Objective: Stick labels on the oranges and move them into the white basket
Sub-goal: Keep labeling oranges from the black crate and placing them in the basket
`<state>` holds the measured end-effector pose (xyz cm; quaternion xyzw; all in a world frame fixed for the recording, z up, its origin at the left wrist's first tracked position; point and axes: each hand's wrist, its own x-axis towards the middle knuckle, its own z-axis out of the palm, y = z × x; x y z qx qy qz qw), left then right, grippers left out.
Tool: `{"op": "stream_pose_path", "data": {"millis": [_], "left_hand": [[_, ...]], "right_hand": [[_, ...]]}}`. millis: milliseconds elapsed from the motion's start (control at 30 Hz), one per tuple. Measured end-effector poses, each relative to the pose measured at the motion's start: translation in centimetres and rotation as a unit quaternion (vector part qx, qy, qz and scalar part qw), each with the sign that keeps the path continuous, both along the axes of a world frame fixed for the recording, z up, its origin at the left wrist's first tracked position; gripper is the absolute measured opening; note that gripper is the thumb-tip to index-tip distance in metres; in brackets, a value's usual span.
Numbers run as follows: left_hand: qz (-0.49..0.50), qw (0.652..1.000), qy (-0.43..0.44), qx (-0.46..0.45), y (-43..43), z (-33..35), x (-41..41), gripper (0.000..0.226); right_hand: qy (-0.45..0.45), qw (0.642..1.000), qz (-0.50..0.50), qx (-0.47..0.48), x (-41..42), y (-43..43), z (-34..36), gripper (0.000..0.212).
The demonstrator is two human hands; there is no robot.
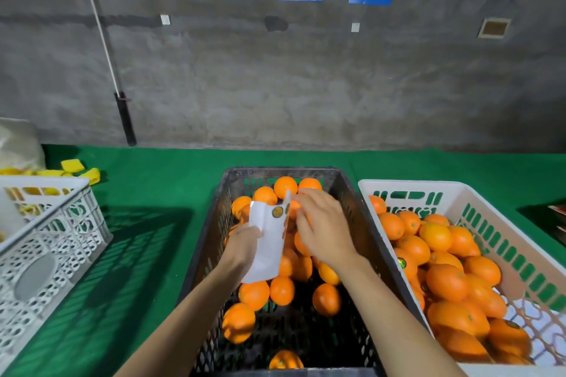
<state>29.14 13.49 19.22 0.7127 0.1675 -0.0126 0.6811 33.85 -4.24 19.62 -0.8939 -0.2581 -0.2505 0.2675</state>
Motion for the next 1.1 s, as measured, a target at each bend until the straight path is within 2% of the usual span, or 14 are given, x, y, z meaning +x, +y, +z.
{"op": "stream_pose_path", "data": {"millis": [100,200,267,333,433,500,567,633,767,933,1100], "left_hand": [[-0.010,0.990,-0.036,0.133,0.4,-0.8,-0.4,0.025],[0.014,0.944,-0.048,0.325,1.0,-1.1,-0.7,0.023],[0.032,0.928,-0.054,0.368,0.8,-0.8,-0.7,0.016],[0.052,0.912,-0.069,0.401,0.5,-0.4,-0.9,0.006],[0.112,0.845,-0.187,0.489,0.5,-0.4,-1.0,0.022],[0.090,0.824,-0.249,0.501,0.6,-0.2,-0.8,0.016],[0.012,0.830,-0.238,0.504,0.5,-0.6,-0.6,0.021],[-0.022,0.840,-0.223,0.495,0.6,-1.2,-0.4,0.030],[-0.003,0.847,-0.250,0.469,0.8,-1.3,-0.5,0.031],[0.013,0.838,-0.266,0.476,0.4,-1.4,-0.5,0.024],[0.015,0.840,-0.256,0.478,0.4,-1.5,-0.5,0.023]], "right_hand": [[0.176,0.979,0.068,0.082,-0.6,2.2,-1.0,0.037],[0.263,0.944,0.100,0.171,-1.2,2.6,-1.0,0.010],[0.318,0.908,0.130,0.240,-1.4,2.3,-0.7,0.020],[0.345,0.892,0.127,0.264,-1.3,1.9,-0.5,0.024],[0.361,0.881,0.112,0.283,-1.1,1.9,-0.4,0.016],[0.355,0.883,0.101,0.289,-0.9,2.0,-0.6,0.012],[0.350,0.887,0.106,0.281,-0.8,1.8,-0.7,0.012],[0.357,0.883,0.121,0.279,-0.8,1.7,-0.6,0.013],[0.364,0.880,0.132,0.277,-1.1,1.8,-0.5,0.017],[0.379,0.874,0.123,0.278,-0.8,1.9,-0.6,0.016],[0.385,0.862,0.138,0.299,-0.8,1.9,-0.7,0.023]]}}
